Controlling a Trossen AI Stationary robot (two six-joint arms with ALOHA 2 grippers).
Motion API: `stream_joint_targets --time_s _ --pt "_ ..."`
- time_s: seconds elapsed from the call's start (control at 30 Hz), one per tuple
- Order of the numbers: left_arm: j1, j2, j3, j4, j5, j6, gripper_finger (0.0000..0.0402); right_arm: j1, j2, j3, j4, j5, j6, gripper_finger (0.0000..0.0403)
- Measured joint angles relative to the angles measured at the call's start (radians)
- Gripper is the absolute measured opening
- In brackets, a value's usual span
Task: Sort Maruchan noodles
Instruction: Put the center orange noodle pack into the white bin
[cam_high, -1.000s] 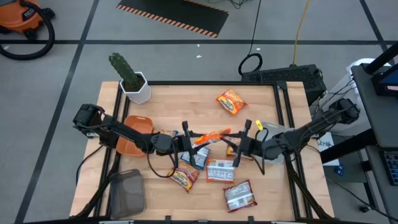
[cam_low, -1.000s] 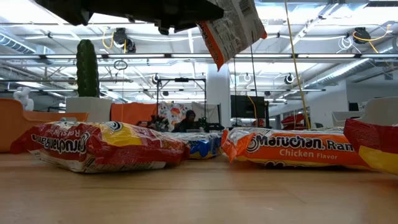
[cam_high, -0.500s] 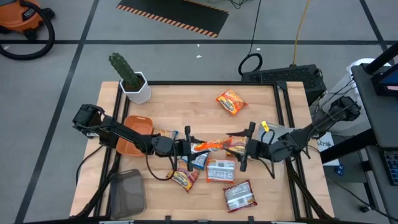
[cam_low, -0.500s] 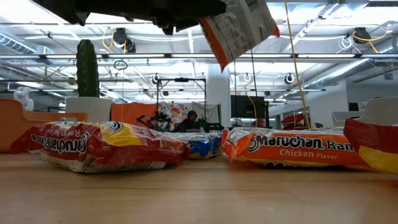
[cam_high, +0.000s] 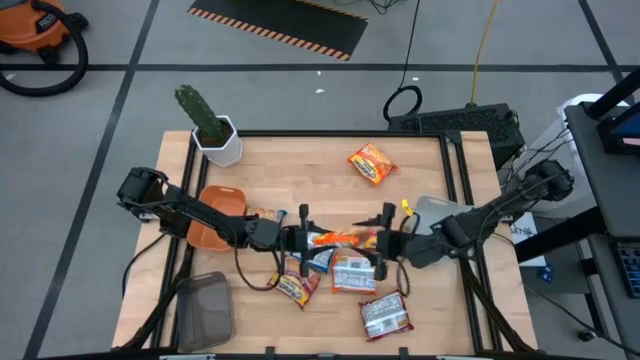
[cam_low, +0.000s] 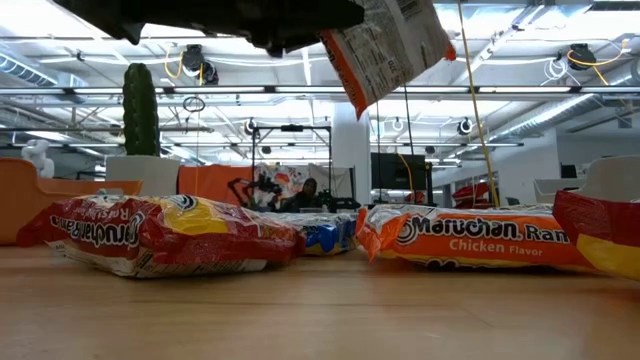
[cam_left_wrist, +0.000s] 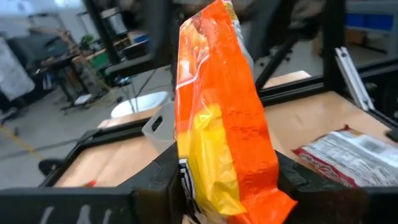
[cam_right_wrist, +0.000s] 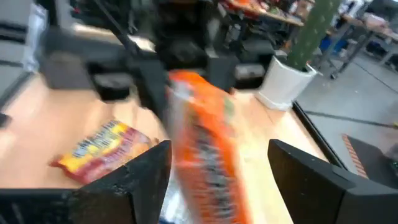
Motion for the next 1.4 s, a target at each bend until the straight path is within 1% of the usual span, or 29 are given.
stream_joint_targets --time_s 0.13,0.17,0.27,0.33,0.67,0.8,0.9,1.0,1.17,1.27,1.4 --pt "0.001 -0.001 0.0 0.0 0.019 0.044 0.0141 -0.032 0.037 0.0 -0.001 -0.121 -0.002 0.0258" --pt "0.002 -0.001 0.0 0.0 0.02 0.045 0.0141 -0.036 0.046 0.0 -0.001 -0.134 -0.002 0.0258" --pt "0.009 -0.001 0.0 0.0 0.021 0.059 0.0141 -0.046 0.061 0.0 -0.006 -0.131 -0.012 0.025" --pt "0.01 -0.001 0.0 0.0 0.019 0.072 0.0141 -0.047 0.063 0.0 -0.009 -0.125 -0.022 0.0238" --pt "0.012 -0.001 0.0 0.004 0.025 0.086 0.0143 -0.039 0.055 0.0 -0.03 -0.122 -0.038 0.0142" --pt "0.012 -0.001 0.0 0.009 0.019 0.085 0.0167 -0.039 0.054 0.0 -0.029 -0.123 -0.044 0.012" --pt "0.01 -0.001 0.0 0.015 0.009 0.08 0.0195 -0.038 0.049 0.0 -0.047 -0.124 -0.047 0.012" --pt "0.004 -0.001 0.0 0.016 -0.023 0.054 0.0222 -0.037 0.029 0.0 -0.073 -0.125 -0.037 0.0125" --pt "-0.022 -0.001 0.0 0.011 -0.117 -0.007 0.0256 -0.026 -0.027 0.0 -0.174 -0.125 0.023 0.0122" --pt "-0.038 -0.001 0.0 -0.015 -0.15 -0.007 0.0264 -0.011 -0.067 -0.001 -0.239 -0.105 0.059 0.0121" --pt "-0.049 -0.001 0.0 -0.078 -0.23 -0.01 0.0266 0.007 -0.123 -0.001 -0.293 -0.055 0.119 0.0121"
